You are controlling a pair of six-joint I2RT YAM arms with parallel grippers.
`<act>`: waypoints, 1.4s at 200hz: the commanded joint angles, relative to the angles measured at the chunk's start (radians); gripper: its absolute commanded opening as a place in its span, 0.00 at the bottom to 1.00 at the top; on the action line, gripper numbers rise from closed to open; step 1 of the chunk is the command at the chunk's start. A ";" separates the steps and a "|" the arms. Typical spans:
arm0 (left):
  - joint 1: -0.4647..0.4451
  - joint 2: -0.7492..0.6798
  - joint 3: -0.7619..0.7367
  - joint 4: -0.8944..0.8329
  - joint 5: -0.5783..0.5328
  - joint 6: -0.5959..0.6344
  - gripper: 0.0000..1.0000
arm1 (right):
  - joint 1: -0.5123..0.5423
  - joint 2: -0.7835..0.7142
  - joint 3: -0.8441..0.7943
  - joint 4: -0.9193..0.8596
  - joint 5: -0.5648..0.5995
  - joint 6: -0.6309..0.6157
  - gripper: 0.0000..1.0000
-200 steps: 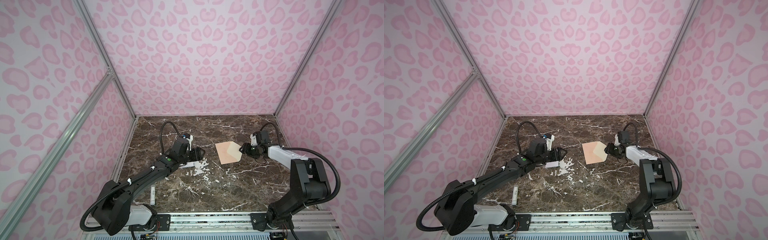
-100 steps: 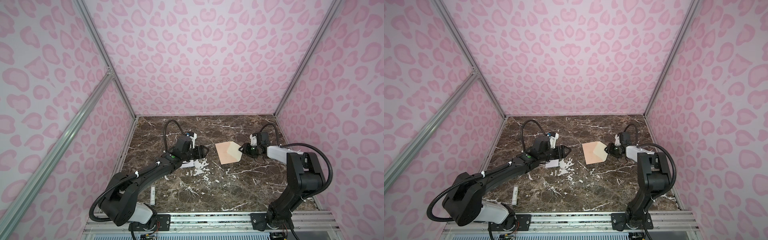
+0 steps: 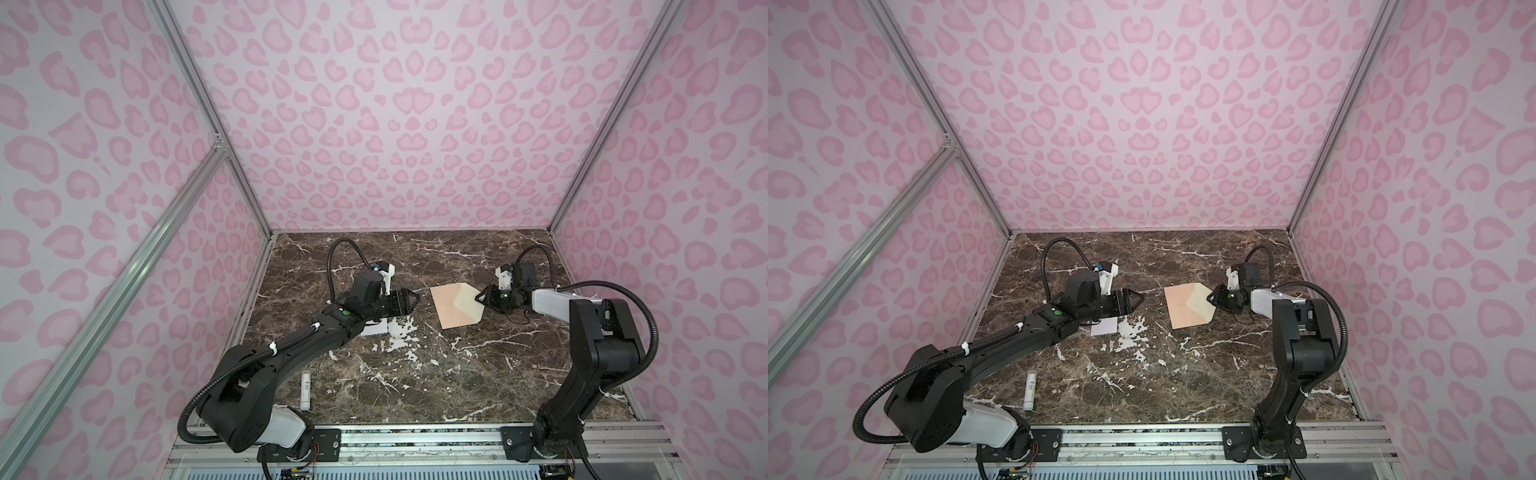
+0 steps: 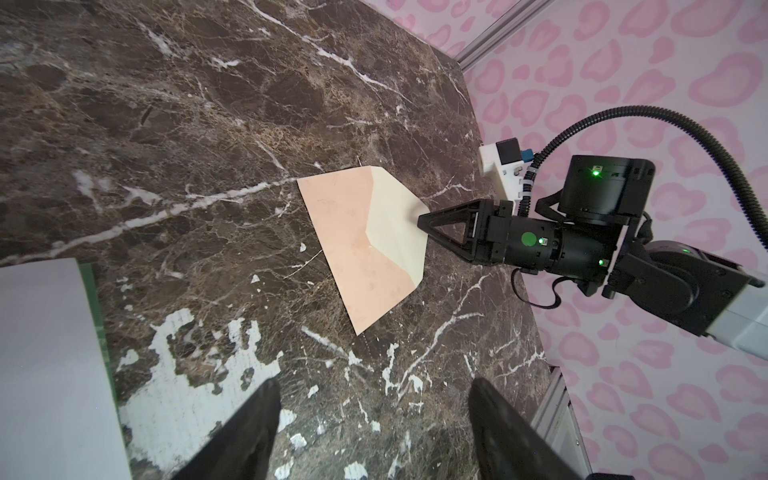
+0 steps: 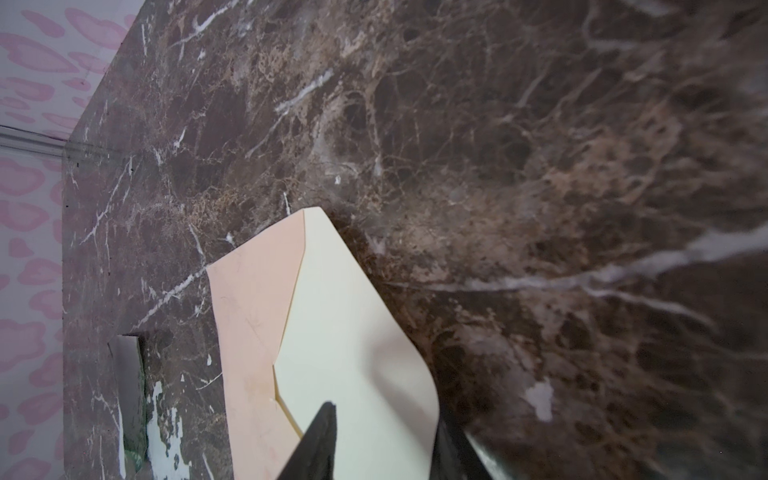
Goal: Place the letter into the envelope and seal it
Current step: 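Drag the pink envelope toward the robot with the right gripper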
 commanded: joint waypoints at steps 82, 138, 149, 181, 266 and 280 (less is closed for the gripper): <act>-0.009 -0.216 -0.117 -0.005 -0.058 0.005 0.74 | 0.084 -0.193 -0.041 -0.088 0.023 0.021 0.04; -0.063 -0.590 -0.273 -0.175 -0.209 -0.018 0.74 | 0.261 -0.535 -0.193 -0.114 0.116 0.161 0.02; -0.069 -0.671 -0.299 -0.224 -0.237 -0.027 0.74 | 0.302 -0.609 -0.223 -0.113 0.141 0.199 0.01; -0.072 -0.864 -0.350 -0.338 -0.289 -0.042 0.75 | 0.407 -0.776 -0.314 -0.092 0.213 0.320 0.00; -0.071 -0.910 -0.366 -0.375 -0.295 -0.045 0.75 | 0.573 -0.936 -0.410 -0.014 0.304 0.541 0.00; -0.072 -0.907 -0.371 -0.365 -0.294 -0.045 0.75 | 0.605 -0.936 -0.401 0.008 0.314 0.570 0.00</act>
